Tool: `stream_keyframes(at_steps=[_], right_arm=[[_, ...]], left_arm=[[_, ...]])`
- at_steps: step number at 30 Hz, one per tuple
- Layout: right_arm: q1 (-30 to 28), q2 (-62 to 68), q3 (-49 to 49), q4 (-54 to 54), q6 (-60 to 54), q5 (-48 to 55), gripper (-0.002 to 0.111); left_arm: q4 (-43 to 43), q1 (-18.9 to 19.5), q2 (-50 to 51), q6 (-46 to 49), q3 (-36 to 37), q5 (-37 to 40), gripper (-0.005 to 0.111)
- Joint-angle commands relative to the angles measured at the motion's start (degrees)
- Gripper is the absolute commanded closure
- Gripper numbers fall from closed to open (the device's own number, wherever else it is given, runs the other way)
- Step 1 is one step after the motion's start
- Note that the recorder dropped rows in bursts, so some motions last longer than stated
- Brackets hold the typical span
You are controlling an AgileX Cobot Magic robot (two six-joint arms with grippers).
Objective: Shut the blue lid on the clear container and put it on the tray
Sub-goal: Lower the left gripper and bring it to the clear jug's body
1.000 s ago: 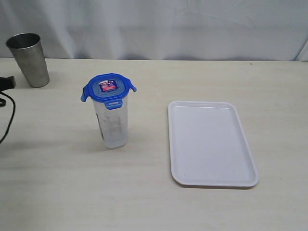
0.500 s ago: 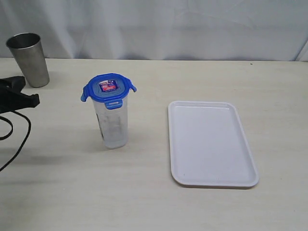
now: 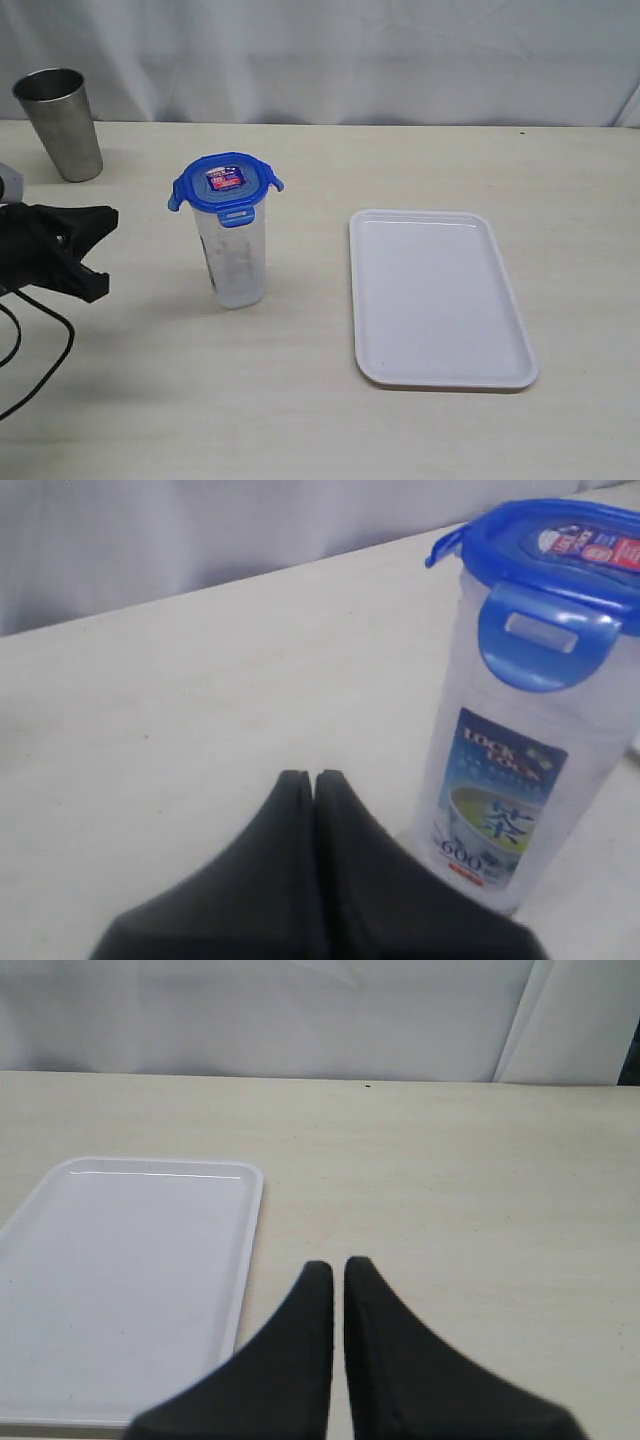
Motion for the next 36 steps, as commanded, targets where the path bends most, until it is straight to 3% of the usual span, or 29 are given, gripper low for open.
stream_keyframes(at_steps=[1, 5, 7, 10, 11, 12, 14, 19, 26, 36], right_arm=[[0.1, -0.3, 0.2, 0.0, 0.0, 0.0, 0.104], [0.1, -0.3, 0.2, 0.0, 0.0, 0.0, 0.104], [0.1, -0.3, 0.2, 0.0, 0.0, 0.0, 0.104], [0.1, -0.3, 0.2, 0.0, 0.0, 0.0, 0.104], [0.1, -0.3, 0.2, 0.0, 0.0, 0.0, 0.104], [0.1, -0.3, 0.2, 0.0, 0.0, 0.0, 0.104], [0.1, -0.3, 0.2, 0.0, 0.0, 0.0, 0.104], [0.1, -0.3, 0.2, 0.0, 0.0, 0.0, 0.104], [0.1, -0.3, 0.2, 0.0, 0.0, 0.0, 0.104], [0.1, -0.3, 0.2, 0.0, 0.0, 0.0, 0.104]], left_arm=[[7.4, 0.2, -0.3, -1.1, 0.8, 0.2, 0.107], [10.7, -0.5, -0.1, -3.7, 0.8, -1.0, 0.105], [10.7, -1.2, 0.4, -3.1, 0.8, -1.7, 0.097], [10.7, -1.3, 2.8, 0.6, 0.8, -4.2, 0.072], [10.1, -1.3, 3.9, 2.0, 0.8, -5.6, 0.061], [9.8, -1.3, 6.3, 5.1, 0.8, -9.0, 0.041], [9.8, -1.3, 10.1, 8.9, 0.8, -15.3, 0.023], [13.4, -1.6, 16.7, 9.0, -3.0, -16.7, 0.022], [12.7, -8.0, 23.1, 9.6, -12.9, -13.0, 0.022], [13.4, -9.6, 28.4, 8.5, -19.5, -14.7, 0.022]])
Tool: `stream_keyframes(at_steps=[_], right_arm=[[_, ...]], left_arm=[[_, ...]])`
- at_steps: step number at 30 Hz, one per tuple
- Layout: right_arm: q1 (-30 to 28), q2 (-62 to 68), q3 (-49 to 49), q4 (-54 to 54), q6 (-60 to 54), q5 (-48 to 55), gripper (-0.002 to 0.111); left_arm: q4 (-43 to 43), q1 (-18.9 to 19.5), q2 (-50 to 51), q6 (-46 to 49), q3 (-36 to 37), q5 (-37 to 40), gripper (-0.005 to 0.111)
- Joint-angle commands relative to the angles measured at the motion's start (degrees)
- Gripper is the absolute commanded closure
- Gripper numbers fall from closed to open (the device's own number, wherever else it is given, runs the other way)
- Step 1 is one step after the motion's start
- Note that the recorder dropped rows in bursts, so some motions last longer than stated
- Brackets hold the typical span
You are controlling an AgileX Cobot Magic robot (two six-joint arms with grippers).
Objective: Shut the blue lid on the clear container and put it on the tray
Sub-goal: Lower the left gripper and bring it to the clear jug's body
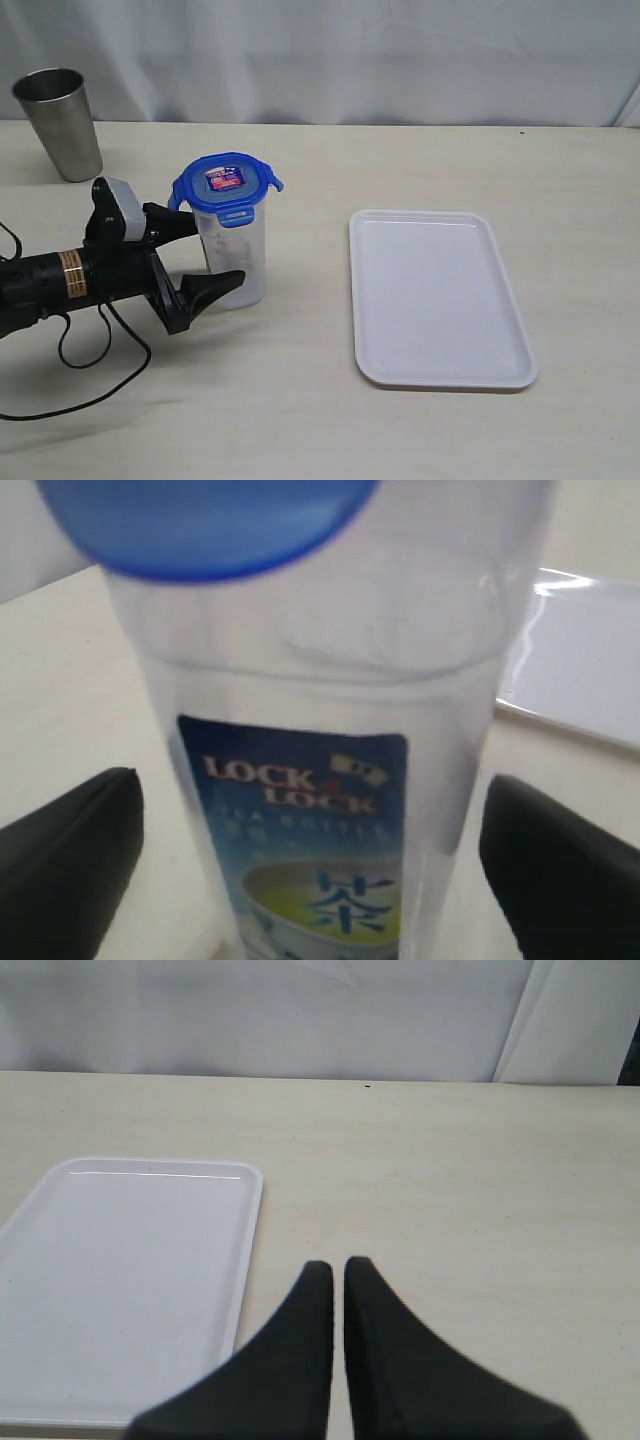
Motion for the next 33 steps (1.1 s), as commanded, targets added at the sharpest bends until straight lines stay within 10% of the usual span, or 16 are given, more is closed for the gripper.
stream_keyframes(at_steps=[1, 33], right_arm=[[0.1, -0.3, 0.2, 0.0, 0.0, 0.0, 0.104], [0.1, -0.3, 0.2, 0.0, 0.0, 0.0, 0.104]], left_arm=[[0.2, -1.9, 1.7, -0.5, -2.1, -0.9, 0.022], [-4.5, -5.1, 3.5, -0.1, -4.6, -3.0, 0.022]])
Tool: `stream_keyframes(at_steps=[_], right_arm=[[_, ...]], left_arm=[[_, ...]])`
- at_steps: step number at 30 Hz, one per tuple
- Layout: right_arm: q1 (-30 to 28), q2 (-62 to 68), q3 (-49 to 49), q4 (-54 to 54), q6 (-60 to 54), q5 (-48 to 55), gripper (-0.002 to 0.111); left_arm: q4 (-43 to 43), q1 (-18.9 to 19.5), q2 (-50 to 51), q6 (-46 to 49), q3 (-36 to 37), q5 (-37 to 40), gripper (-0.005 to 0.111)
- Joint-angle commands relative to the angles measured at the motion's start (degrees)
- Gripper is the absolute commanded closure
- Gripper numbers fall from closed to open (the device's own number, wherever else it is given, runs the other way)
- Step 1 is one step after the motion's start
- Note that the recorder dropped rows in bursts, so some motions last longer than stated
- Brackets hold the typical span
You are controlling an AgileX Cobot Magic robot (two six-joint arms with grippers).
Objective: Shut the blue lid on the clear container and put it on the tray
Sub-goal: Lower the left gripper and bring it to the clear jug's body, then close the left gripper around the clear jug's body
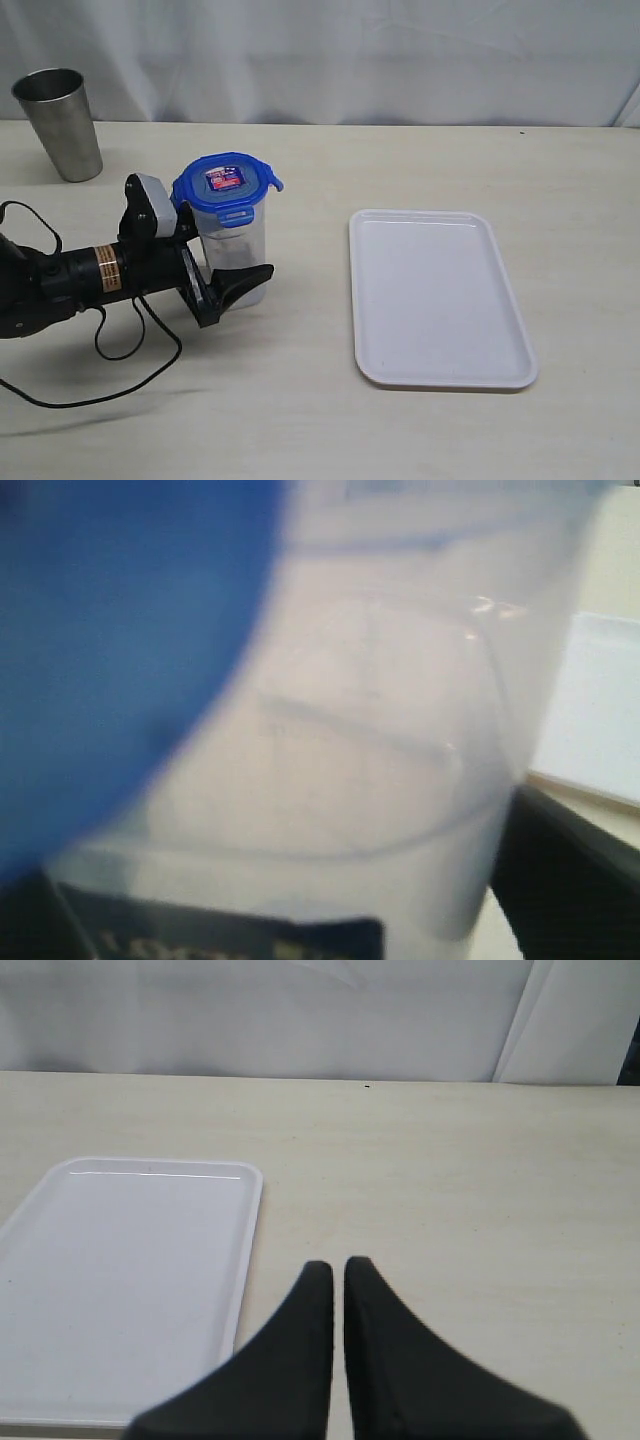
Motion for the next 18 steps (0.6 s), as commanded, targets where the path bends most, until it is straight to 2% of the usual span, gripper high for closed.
stream_keyframes(at_steps=[1, 4, 6, 14, 18], right_arm=[[0.1, -0.3, 0.2, 0.0, 0.0, 0.0, 0.104], [0.1, -0.3, 0.2, 0.0, 0.0, 0.0, 0.104], [0.1, -0.3, 0.2, 0.0, 0.0, 0.0, 0.104], [0.1, -0.3, 0.2, 0.0, 0.0, 0.0, 0.104], [0.1, -0.3, 0.2, 0.0, 0.0, 0.0, 0.104]], left_arm=[[-2.1, -0.5, 0.1, 0.0, -0.3, -0.9, 0.022], [-2.3, -0.5, 0.1, 0.0, -0.3, -0.9, 0.022], [-2.2, -0.5, 0.1, -0.2, -0.3, -0.9, 0.026], [-2.1, -0.5, 0.1, -0.2, -0.3, -0.9, 0.061], [-2.0, -0.5, 0.1, -0.2, -0.3, 0.7, 0.084]])
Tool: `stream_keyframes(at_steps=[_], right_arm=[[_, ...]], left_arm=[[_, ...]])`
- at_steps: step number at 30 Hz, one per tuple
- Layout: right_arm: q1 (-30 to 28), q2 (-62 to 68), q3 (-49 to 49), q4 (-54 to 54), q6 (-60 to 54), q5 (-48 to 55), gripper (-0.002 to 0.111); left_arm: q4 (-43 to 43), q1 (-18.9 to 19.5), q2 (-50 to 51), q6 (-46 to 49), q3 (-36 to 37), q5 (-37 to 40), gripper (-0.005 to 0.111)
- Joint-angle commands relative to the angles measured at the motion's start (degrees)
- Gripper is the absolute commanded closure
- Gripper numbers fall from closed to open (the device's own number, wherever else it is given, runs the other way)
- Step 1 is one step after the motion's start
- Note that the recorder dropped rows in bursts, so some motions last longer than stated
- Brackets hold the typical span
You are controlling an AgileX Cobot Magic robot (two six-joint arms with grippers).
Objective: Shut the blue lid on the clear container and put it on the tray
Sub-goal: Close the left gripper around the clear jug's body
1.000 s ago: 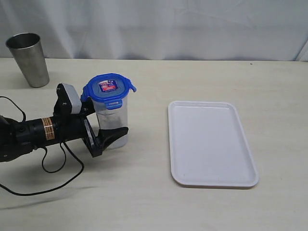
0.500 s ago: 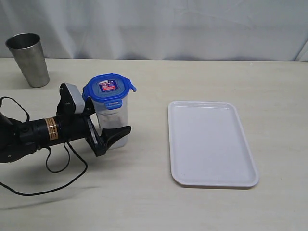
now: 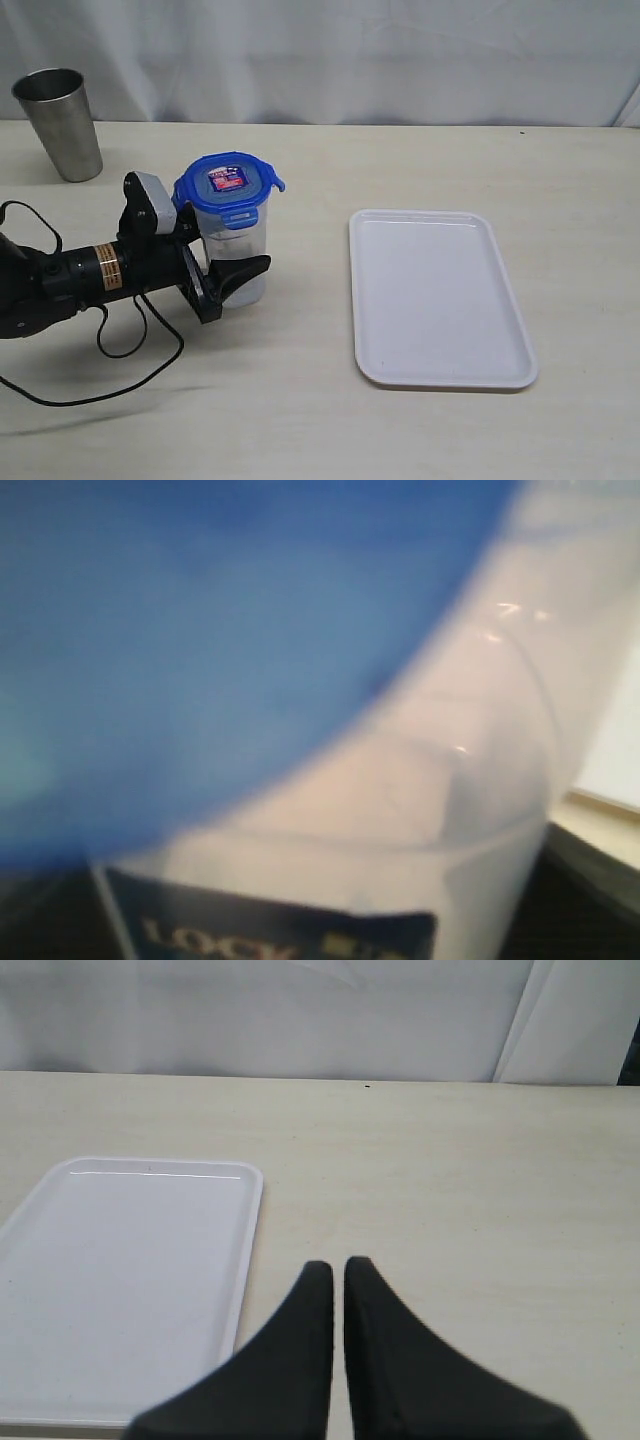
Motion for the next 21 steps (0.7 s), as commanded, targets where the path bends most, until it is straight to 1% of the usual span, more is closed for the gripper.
stream_keyframes(at_steps=[1, 3, 8, 11, 16, 21], right_arm=[[0.1, -0.3, 0.2, 0.0, 0.0, 0.0, 0.104], [0.1, -0.3, 0.2, 0.0, 0.0, 0.0, 0.104], [0.1, -0.3, 0.2, 0.0, 0.0, 0.0, 0.104], [0.1, -0.3, 0.2, 0.0, 0.0, 0.0, 0.104], [0.1, -0.3, 0.2, 0.0, 0.0, 0.0, 0.104], [0.1, -0.3, 0.2, 0.0, 0.0, 0.0, 0.104]], left_arm=[[-0.1, -0.2, 0.1, -0.3, -0.3, 0.7, 0.091], [1.1, -0.2, 0.1, -0.5, -0.3, 0.7, 0.106], [1.7, -0.2, -1.0, -5.6, -0.3, -0.3, 0.107], [3.5, -0.2, -1.6, -8.1, -0.3, -0.9, 0.107], [9.7, -0.2, -1.6, -8.1, -0.3, -0.9, 0.107], [10.7, -0.2, -1.6, -8.1, -0.3, -0.9, 0.107]])
